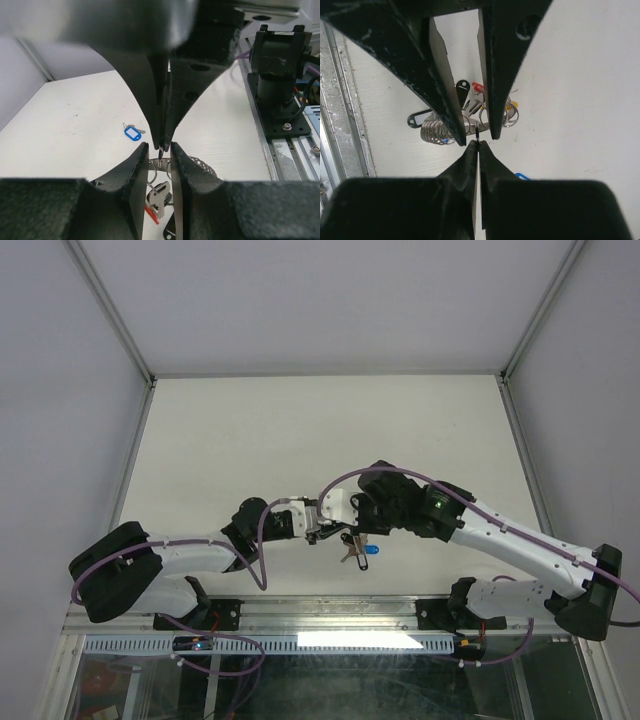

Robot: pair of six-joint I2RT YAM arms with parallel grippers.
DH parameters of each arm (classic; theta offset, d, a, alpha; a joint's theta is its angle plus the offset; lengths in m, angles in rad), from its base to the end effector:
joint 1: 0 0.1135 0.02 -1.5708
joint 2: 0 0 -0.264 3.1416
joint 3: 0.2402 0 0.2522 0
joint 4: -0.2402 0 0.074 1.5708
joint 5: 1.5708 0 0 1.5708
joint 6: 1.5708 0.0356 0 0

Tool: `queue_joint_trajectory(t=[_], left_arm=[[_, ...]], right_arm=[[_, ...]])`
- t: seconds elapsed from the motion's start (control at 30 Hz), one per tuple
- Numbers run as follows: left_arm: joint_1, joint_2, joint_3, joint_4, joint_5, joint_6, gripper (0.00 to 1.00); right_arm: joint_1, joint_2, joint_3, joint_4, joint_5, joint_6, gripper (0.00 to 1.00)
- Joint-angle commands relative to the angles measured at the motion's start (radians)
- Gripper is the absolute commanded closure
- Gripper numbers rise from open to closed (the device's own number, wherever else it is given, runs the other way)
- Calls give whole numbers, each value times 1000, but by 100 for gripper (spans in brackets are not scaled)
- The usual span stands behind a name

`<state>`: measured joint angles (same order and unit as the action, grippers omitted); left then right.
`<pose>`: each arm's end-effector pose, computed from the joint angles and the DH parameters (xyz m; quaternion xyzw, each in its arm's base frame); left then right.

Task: Put the keys on the keyring

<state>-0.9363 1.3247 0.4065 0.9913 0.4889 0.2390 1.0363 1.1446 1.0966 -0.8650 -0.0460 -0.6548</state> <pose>0.1390 -0.2171 0.2191 0.5138 0.4515 -0.3977 0.6116 0.1134 0.1948 0.3154 -0.7130 0.6220 0.0826 0.3129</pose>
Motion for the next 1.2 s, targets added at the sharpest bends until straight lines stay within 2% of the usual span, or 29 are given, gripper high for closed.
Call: queue_joint_trajectory(t=[0.0,0.13,1.0,1.07,1.17], left_arm=[[-12,-3,-57,133,-30,-45,77],[-12,-6,-74,165,-31,-58,77],[-12,-2,-33,115,-9,-45,81],[-12,-2,-29,105,-6,-40,84],[-12,-4,-24,88,-3,-34,100]], right_arm=[[11,-65,-9,132,-37,17,100],[11,-84,-22,142,-37,23,100],[12,-58,-39,171,-122,25,100],[11,-56,-43,172,-134,22,100],[11,-66,-53,188,-140,21,100]])
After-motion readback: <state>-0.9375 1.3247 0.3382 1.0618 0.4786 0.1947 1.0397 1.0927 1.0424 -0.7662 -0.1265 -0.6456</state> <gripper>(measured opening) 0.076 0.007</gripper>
